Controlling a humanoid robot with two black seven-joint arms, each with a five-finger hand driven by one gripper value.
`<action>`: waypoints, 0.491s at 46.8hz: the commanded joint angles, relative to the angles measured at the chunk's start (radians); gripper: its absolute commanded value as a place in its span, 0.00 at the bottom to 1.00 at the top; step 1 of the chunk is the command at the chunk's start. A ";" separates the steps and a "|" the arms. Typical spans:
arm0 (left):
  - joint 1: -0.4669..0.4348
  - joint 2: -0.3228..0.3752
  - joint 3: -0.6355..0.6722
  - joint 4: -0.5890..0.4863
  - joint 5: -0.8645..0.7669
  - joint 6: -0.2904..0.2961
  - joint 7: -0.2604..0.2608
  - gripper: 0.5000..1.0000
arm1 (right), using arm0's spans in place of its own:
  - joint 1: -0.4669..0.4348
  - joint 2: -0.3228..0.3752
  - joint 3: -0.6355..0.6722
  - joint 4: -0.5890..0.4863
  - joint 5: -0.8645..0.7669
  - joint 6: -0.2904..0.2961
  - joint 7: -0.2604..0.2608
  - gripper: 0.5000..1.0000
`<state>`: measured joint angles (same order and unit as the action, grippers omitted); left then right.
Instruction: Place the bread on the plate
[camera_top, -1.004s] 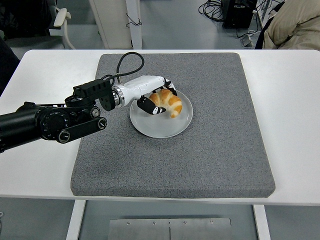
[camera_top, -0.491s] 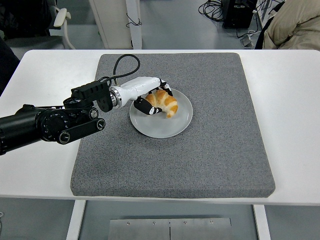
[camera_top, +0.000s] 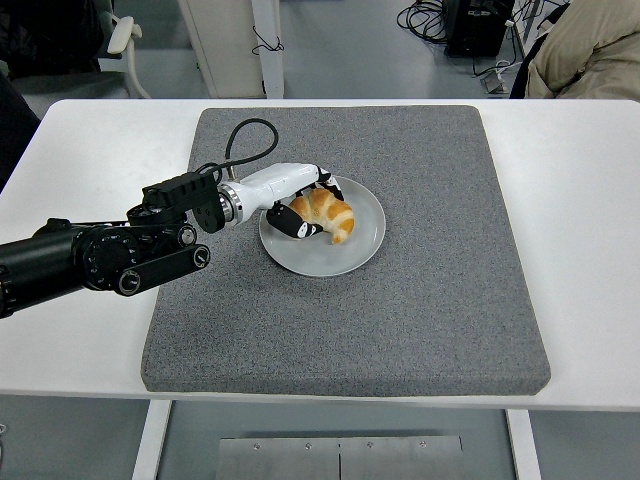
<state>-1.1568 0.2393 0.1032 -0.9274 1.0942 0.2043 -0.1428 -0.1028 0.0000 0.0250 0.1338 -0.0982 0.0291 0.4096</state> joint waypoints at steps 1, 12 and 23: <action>0.000 -0.005 -0.002 -0.001 -0.005 0.000 -0.004 0.86 | 0.000 0.000 0.000 0.000 0.000 0.000 0.000 1.00; 0.002 0.000 -0.003 -0.001 -0.014 -0.011 -0.060 0.93 | 0.000 0.000 0.000 0.000 0.000 0.000 0.000 1.00; -0.004 0.012 -0.020 -0.002 -0.105 -0.022 -0.066 0.94 | 0.000 0.000 0.001 0.000 0.000 0.000 0.000 1.00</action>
<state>-1.1586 0.2474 0.0899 -0.9281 1.0215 0.1846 -0.2060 -0.1027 0.0000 0.0249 0.1338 -0.0982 0.0291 0.4096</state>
